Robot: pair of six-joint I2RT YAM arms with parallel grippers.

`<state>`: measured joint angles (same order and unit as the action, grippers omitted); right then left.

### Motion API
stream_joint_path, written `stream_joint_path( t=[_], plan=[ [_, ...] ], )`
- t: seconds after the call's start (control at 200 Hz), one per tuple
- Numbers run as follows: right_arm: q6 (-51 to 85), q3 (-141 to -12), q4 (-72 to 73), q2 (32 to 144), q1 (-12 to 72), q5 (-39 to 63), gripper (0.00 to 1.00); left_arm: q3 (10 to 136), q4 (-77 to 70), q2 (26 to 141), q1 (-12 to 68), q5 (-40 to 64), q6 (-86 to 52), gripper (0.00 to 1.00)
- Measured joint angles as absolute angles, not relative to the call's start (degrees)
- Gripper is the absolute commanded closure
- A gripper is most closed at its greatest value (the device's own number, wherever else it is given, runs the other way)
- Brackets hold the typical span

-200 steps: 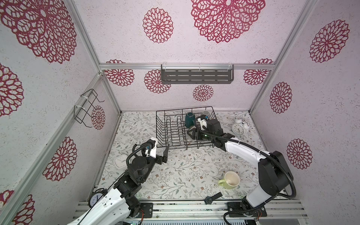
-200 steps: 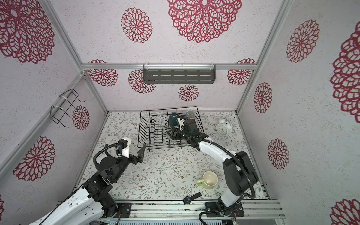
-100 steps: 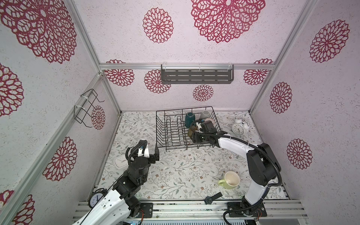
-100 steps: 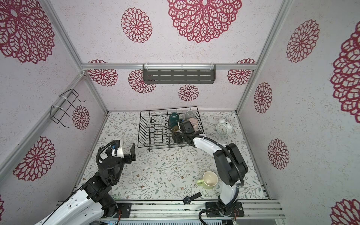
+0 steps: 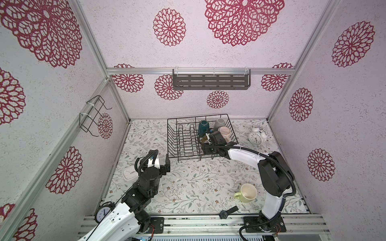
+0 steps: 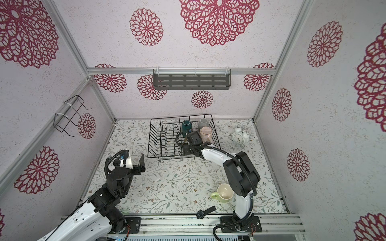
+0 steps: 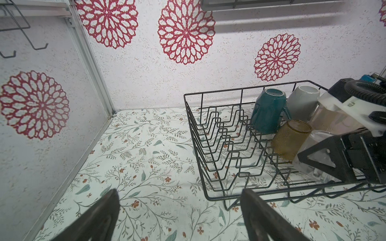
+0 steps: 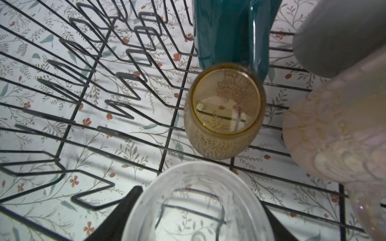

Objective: Load cups into a dish rack
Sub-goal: Place the cup upside down at the dish rack.

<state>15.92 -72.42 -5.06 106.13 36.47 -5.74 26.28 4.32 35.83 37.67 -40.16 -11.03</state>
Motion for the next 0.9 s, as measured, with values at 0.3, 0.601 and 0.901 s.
stream_joint_path(
  t=[0.3, 0.601, 0.901],
  plan=[
    [15.0, -72.7, -3.3, 108.4, 37.0, -9.2, 0.27, 25.3, 5.8, 32.0, 37.6, -40.2, -12.3, 0.06],
    [15.0, -74.4, -6.5, 109.0, 37.0, -10.3, 0.21, 24.6, 6.9, 29.2, 37.6, -40.2, -12.7, 0.07],
    [15.1, -74.8, -7.7, 109.0, 37.0, -10.2, 0.20, 24.1, 7.7, 28.9, 37.5, -40.3, -12.7, 0.06]
  ],
)
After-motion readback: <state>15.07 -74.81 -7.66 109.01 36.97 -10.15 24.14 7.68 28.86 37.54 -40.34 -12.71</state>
